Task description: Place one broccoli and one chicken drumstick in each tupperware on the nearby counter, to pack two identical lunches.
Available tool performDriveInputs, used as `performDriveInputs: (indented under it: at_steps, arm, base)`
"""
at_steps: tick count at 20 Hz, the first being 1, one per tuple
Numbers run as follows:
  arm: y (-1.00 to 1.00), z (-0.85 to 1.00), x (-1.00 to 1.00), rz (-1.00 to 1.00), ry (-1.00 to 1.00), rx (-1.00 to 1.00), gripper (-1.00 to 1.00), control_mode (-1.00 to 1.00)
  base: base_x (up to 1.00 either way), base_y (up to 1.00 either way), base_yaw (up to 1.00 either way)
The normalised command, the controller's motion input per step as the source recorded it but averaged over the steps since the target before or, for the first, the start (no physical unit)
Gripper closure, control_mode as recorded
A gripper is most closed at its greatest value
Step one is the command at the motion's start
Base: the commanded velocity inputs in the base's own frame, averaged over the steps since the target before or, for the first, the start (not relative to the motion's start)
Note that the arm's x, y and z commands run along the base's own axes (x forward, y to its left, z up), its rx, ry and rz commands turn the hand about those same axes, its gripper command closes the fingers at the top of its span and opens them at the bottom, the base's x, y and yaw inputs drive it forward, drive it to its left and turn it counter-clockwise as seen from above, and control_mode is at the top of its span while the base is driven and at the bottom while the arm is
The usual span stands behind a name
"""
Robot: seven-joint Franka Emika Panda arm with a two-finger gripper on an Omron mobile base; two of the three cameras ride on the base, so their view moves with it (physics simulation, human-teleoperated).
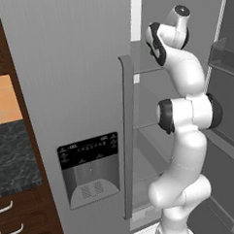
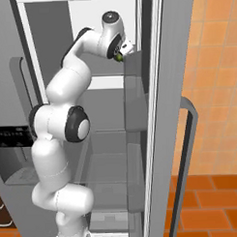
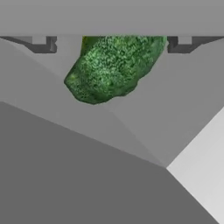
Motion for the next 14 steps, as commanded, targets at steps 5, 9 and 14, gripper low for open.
performDriveInputs:
  at_steps: [5,9,14]
  arm:
    - [0.0,-0.16,0.33,0.0,0.0,0.0,-1.0,-1.0]
    - [0.0,-0.3,0.32,0.0,0.0,0.0,-1.0,-1.0]
    - [0.0,-0.43,0.12,0.0,0.0,-0.01,1.0,-1.0]
  base:
    - [0.0,0.0,0.0]
    - [0.0,0.0,0.0]
    - [0.0,0.0,0.0]
